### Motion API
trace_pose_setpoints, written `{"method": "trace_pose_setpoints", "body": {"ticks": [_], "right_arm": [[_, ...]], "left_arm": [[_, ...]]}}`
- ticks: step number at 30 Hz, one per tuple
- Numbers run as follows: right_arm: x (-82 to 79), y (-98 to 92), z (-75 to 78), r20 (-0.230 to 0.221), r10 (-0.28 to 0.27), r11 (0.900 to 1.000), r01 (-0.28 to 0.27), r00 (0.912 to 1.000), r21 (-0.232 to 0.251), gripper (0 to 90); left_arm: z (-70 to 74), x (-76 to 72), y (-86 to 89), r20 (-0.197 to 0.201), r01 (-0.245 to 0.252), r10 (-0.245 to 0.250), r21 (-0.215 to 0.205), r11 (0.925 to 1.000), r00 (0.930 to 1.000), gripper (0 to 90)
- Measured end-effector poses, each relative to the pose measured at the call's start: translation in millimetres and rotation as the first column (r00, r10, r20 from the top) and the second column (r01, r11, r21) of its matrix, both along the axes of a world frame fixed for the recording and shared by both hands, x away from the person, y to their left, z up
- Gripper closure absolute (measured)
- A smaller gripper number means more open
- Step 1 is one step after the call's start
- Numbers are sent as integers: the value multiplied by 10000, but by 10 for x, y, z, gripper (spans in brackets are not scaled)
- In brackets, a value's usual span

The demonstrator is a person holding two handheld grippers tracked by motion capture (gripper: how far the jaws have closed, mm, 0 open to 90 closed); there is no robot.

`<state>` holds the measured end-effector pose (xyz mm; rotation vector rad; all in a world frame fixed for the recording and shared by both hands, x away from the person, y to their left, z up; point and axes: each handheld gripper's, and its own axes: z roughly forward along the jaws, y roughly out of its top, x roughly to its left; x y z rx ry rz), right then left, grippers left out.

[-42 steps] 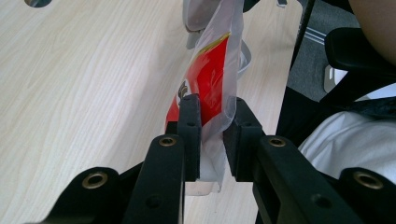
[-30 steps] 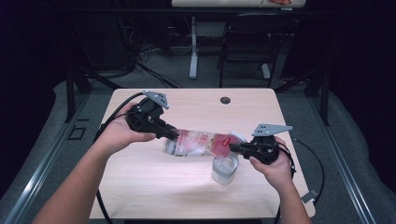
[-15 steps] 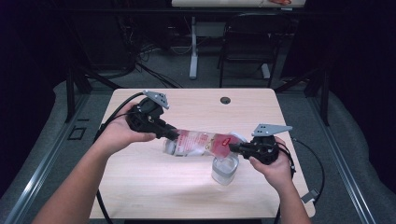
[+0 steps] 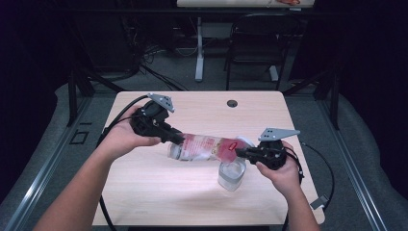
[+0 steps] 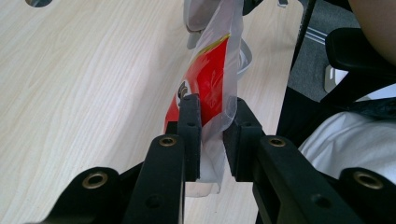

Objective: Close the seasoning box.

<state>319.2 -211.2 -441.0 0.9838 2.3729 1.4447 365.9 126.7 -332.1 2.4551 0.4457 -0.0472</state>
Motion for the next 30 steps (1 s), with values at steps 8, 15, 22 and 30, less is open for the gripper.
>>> {"method": "trace_pose_setpoints", "body": {"ticks": [8, 15, 22, 30], "right_arm": [[0, 1, -2, 14, -5, 10000, 5, 10000, -1, 883], [0, -3, -3, 4, -7, 10000, 7, 10000, -35, 882], [3, -8, -10, -12, -29, 10000, 29, 10000, -3, 882], [1, -7, -12, -11, -33, 10000, 33, 10000, 7, 880]], "left_arm": [[2, 4, -3, -4, 32, -32, -16, 10000, 10000, 783], [10, 5, -13, -25, 28, -28, -18, 10000, 10000, 783], [26, 7, -31, -3, 77, -77, -9, 10000, 10000, 783], [30, 9, -36, 13, 74, -74, -2, 10000, 10000, 783]]}}
